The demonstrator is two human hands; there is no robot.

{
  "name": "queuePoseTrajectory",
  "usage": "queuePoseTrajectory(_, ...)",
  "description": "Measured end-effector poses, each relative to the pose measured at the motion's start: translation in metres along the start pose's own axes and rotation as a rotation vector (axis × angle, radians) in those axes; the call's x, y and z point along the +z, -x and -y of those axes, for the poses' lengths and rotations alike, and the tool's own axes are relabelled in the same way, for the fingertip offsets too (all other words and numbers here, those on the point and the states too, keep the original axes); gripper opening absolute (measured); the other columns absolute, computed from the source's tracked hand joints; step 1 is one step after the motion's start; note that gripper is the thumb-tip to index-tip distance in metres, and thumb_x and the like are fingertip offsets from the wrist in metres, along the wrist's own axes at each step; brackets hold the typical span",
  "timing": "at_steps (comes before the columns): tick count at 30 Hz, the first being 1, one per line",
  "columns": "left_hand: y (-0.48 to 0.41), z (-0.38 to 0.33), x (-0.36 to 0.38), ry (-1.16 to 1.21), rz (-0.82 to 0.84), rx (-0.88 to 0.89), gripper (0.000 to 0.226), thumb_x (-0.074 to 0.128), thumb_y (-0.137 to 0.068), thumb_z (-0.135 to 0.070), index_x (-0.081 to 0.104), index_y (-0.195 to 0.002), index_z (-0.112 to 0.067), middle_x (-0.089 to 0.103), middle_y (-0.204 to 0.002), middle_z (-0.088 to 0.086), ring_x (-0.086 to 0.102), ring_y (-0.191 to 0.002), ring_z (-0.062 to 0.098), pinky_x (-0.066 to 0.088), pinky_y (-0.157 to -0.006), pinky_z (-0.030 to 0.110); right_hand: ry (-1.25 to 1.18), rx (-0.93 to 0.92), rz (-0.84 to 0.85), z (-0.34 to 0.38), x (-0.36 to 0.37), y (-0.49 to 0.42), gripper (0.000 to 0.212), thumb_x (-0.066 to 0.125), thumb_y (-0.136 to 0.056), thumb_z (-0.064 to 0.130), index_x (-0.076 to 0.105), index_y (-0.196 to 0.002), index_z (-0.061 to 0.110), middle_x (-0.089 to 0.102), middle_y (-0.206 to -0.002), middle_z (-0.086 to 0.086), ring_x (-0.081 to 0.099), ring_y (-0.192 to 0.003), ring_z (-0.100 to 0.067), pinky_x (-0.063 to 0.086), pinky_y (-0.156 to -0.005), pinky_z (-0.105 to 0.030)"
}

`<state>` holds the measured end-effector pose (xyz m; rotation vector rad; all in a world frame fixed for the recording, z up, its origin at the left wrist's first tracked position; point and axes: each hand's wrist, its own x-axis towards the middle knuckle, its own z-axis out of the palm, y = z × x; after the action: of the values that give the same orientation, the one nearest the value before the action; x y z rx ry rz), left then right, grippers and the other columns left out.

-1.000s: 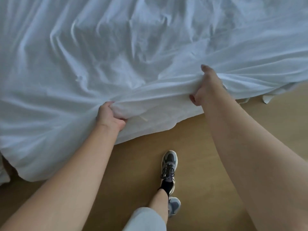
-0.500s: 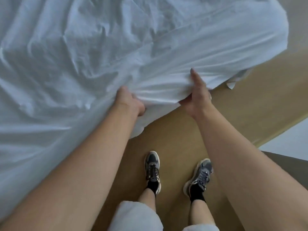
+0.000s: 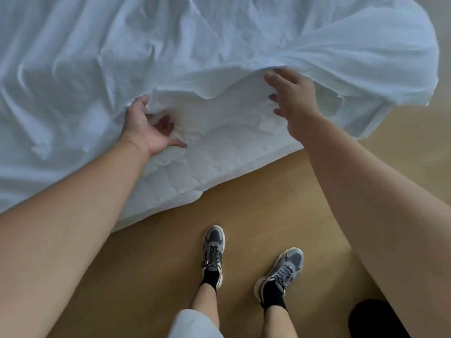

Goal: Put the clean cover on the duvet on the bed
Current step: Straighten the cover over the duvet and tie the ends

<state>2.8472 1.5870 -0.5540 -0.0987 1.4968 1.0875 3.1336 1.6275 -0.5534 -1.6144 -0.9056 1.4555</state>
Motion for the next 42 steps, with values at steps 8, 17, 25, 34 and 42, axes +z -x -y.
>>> queuePoseTrajectory(8, -0.02, -0.021, 0.026, -0.484, 0.038, 0.03, 0.038, 0.076, -0.084, -0.029, 0.057, -0.117, -0.03, 0.052, -0.125, 0.002, 0.056, -0.114, 0.021, 0.057, -0.068, 0.064, 0.38, -0.15, -0.122, -0.022, -0.005, -0.026, 0.046, 0.064, -0.082, 0.017, 0.059, -0.127, 0.026, 0.052, -0.125, 0.003, 0.057, -0.111, -0.014, 0.049, -0.098, -0.032)
queuePoseTrajectory(17, -0.06, -0.013, 0.016, -1.174, 0.154, 0.351, 0.166, 0.103, -0.041, -0.033, -0.021, -0.151, -0.054, 0.021, -0.161, -0.005, 0.043, -0.138, 0.013, 0.062, -0.082, 0.042, 0.0, 0.557, -0.434, -0.065, 0.018, -0.031, 0.062, 0.069, -0.087, 0.026, 0.038, -0.141, 0.022, 0.045, -0.132, -0.008, 0.061, -0.093, -0.027, 0.048, -0.056, -0.03)
queuePoseTrajectory(25, -0.081, -0.012, 0.014, -1.436, -0.014, 0.717, 0.113, 0.078, -0.083, -0.045, 0.001, -0.163, -0.024, 0.033, -0.159, 0.013, 0.038, -0.144, 0.03, 0.034, -0.118, 0.041, -0.37, 0.578, -0.362, -0.1, 0.004, -0.006, 0.021, 0.072, -0.09, 0.016, 0.056, -0.103, 0.012, 0.047, -0.063, -0.004, 0.034, -0.041, -0.012, 0.027, -0.039, -0.023)
queuePoseTrajectory(34, -0.059, -0.001, 0.011, -1.228, -0.166, 0.882, 0.06, 0.073, -0.087, -0.026, 0.041, -0.134, -0.005, 0.063, -0.125, 0.012, 0.061, -0.112, 0.032, 0.045, -0.089, 0.035, -0.859, 0.584, -0.209, -0.113, 0.02, 0.035, 0.037, 0.084, -0.078, 0.028, 0.064, -0.103, 0.009, 0.064, -0.088, -0.004, 0.065, -0.079, -0.016, 0.056, -0.068, -0.03)
queuePoseTrajectory(42, -0.055, 0.003, -0.035, -1.571, 0.149, 1.025, 0.062, 0.087, -0.07, -0.029, 0.057, -0.122, -0.011, 0.051, -0.134, 0.018, 0.051, -0.125, 0.033, 0.037, -0.1, 0.025, -0.397, 0.476, -0.113, -0.081, 0.101, 0.018, 0.042, 0.087, -0.078, 0.025, 0.062, -0.11, 0.013, 0.06, -0.092, 0.0, 0.059, -0.075, -0.015, 0.058, -0.077, -0.03)
